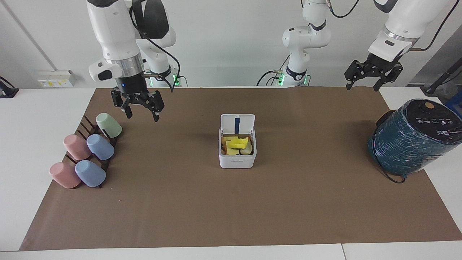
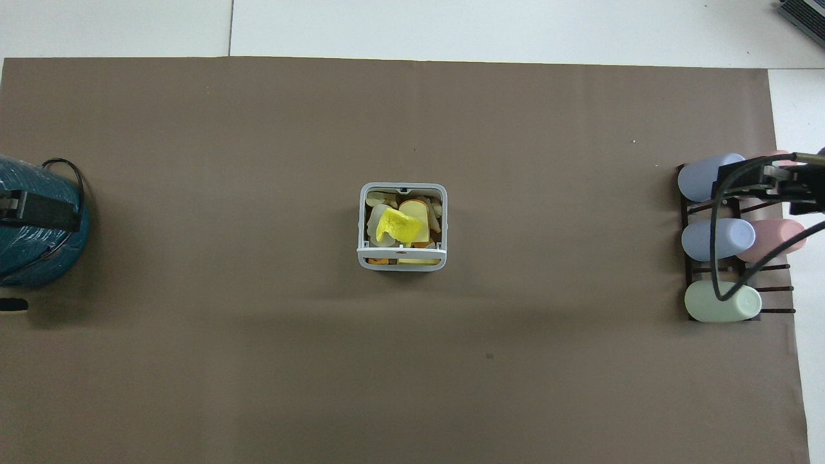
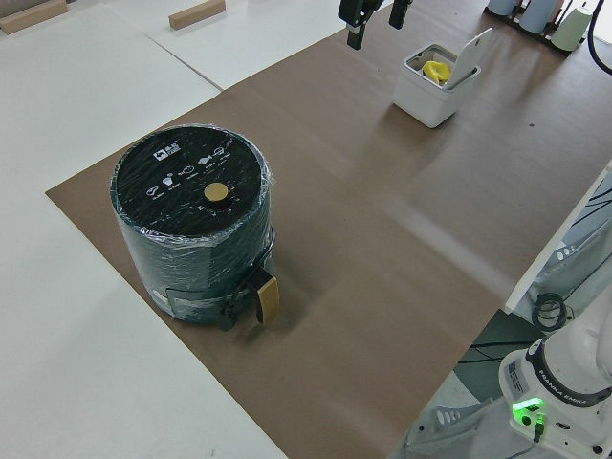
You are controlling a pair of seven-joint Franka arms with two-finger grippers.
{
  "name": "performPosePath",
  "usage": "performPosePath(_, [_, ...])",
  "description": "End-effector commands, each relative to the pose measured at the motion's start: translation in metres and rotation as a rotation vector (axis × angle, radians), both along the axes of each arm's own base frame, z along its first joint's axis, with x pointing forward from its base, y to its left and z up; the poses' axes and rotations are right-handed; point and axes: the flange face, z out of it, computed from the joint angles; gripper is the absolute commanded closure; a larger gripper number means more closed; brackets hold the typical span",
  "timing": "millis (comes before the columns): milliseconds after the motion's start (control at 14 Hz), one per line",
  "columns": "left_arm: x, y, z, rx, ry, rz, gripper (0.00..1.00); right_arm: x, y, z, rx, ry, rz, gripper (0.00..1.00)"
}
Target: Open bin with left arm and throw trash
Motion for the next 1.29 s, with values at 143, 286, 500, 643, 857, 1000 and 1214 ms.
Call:
performPosePath(143, [-0.008,0.002,0.002,0.02,-0.008,0.0,0.0,-0.009,-0.021,0.001,0.021,0.042,0.02,0.0])
performPosePath(286, [-0.008,0.001,0.002,0.02,-0.008,-0.001,0.0,-0.014,-0.021,0.001,0.022,0.059,0.021,0.0])
performPosePath(500, [-0.008,-0.001,0.002,0.02,-0.008,-0.003,0.0,-0.017,-0.017,-0.003,0.022,0.068,0.029,0.0])
performPosePath(643, [-0.008,-0.002,0.001,0.02,-0.006,-0.005,0.0,-0.018,-0.017,-0.004,0.024,0.074,0.029,0.0])
performPosePath(857, [-0.008,-0.003,0.001,0.02,-0.006,-0.008,0.0,-0.022,-0.017,-0.007,0.025,0.089,0.027,0.0])
performPosePath(1000, [-0.008,-0.002,0.001,0.02,-0.006,-0.006,0.0,-0.024,-0.013,-0.008,0.025,0.089,0.032,0.0])
performPosePath(1214, [-0.007,-0.003,0.001,0.02,-0.011,-0.008,0.0,-0.025,-0.012,-0.008,0.024,0.094,0.033,0.0])
